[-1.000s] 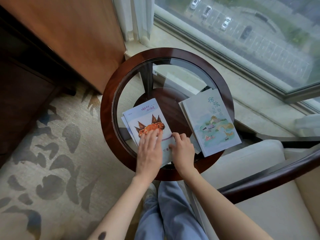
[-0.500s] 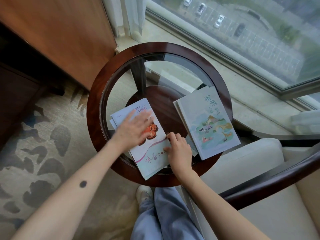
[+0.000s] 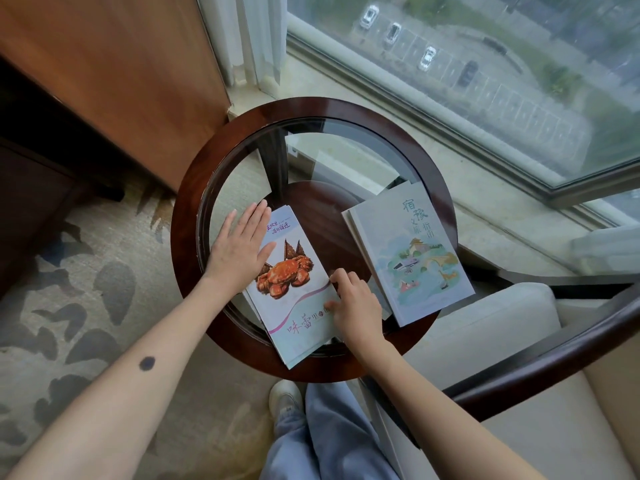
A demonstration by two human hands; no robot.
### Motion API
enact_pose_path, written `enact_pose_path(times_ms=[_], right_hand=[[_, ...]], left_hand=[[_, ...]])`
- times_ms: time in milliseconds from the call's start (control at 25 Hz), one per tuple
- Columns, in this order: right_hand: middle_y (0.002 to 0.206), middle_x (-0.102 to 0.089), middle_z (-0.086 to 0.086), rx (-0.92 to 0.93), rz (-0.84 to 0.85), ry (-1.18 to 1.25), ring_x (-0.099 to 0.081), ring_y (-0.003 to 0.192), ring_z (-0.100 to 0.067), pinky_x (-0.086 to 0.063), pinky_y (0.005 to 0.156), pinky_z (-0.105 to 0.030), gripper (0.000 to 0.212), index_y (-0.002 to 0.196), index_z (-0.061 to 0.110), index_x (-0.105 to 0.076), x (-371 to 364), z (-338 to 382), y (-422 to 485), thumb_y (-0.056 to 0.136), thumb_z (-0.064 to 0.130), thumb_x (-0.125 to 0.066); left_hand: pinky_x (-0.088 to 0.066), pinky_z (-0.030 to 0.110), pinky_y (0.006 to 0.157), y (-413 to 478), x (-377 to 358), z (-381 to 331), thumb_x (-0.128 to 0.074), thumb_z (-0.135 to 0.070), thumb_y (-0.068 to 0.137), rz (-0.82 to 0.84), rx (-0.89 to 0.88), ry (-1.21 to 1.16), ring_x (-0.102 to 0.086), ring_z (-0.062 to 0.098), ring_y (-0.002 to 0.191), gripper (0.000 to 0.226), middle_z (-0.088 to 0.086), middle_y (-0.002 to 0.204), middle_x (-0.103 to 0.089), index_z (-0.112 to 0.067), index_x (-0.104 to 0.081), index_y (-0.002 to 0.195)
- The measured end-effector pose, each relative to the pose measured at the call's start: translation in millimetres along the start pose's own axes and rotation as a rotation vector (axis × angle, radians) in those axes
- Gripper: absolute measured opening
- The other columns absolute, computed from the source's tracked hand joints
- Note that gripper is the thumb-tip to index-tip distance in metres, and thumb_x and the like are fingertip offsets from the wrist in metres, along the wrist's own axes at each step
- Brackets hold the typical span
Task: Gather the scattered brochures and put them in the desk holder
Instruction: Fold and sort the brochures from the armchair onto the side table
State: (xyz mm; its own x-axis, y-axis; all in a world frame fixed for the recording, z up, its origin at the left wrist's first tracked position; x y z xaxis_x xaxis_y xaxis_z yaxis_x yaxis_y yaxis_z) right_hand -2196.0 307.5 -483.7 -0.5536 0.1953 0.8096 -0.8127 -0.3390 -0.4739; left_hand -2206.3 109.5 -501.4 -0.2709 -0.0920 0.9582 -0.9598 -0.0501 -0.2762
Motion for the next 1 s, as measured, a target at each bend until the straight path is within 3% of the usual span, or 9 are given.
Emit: enact_pose_path(times_ms=[160,320,560,800,1000], right_hand=[[0.107,-0.056,-0.005,0.025,0.17,0.039,-0.056,0.096,-0.027,-0.047,0.077,-0.038,0.029,0.112,0.015,-0.046,11.6,5.8,8.9,0.087,0.024,-0.057],[0.108,-0.063,-0.008,-0.013,0.092,0.169,-0.059,0.099,-0.026,-0.048,0.082,-0.037,0.029,0.118,0.014,-0.051,57.2,-0.7,1.9,0.091,0.025,-0.05],[0.107,-0.066,-0.006,-0.151,-0.163,0.418,-0.062,0.093,-0.024,-0.05,0.086,-0.041,0.022,0.109,0.016,-0.059,150.7,-54.5,-79.2,0.09,0.019,-0.048],[0.1,-0.068,-0.008,-0.357,-0.417,0.493,-0.062,0.092,-0.026,-0.05,0.085,-0.035,0.022,0.103,0.016,-0.063,238.9,-167.1,-196.3,0.086,0.016,-0.05],[0.094,-0.069,-0.01,-0.682,-0.624,0.626,-0.062,0.091,-0.029,-0.049,0.083,-0.035,0.02,0.1,0.016,-0.065,236.4,-303.1,-343.1,0.087,0.013,-0.05]], left_hand=[[-0.017,0.044,0.117,-14.5,36.5,-44.7,-0.041,-0.011,0.094,-0.113,0.017,-0.158,-0.026,0.03,0.14,0.05,0.018,0.148,-0.032,-0.006,-0.03,0.142],[-0.039,0.035,0.096,-33.6,73.4,-98.6,-0.042,-0.012,0.094,-0.196,0.023,-0.56,-0.053,0.022,0.113,0.032,0.006,0.121,-0.06,-0.012,-0.055,0.122],[-0.048,0.039,0.086,-80.2,137.7,-186.5,-0.041,-0.014,0.094,-0.167,-0.067,-0.819,-0.059,0.021,0.102,0.027,0.003,0.11,-0.065,-0.015,-0.061,0.113],[-0.045,0.033,0.084,-108.3,183.1,-317.3,-0.044,-0.016,0.093,-0.025,-0.257,-0.777,-0.06,0.023,0.101,0.023,0.003,0.109,-0.067,-0.017,-0.062,0.108],[-0.046,0.032,0.08,-157.3,152.1,-457.7,-0.043,-0.015,0.092,0.203,-0.439,-0.677,-0.062,0.025,0.098,0.024,0.005,0.106,-0.068,-0.016,-0.061,0.107]])
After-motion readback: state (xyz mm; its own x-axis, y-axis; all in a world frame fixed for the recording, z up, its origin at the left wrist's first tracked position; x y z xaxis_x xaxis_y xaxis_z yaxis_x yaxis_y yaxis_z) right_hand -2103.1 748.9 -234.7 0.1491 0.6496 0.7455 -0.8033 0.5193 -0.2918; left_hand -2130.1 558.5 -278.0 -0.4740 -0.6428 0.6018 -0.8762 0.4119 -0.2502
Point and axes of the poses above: each hand's wrist, its own y-axis towards the middle knuckle, its own x-axis out of the back of the hand, z = x × y, the point moved 9 cm from there along y, towards the middle knuckle
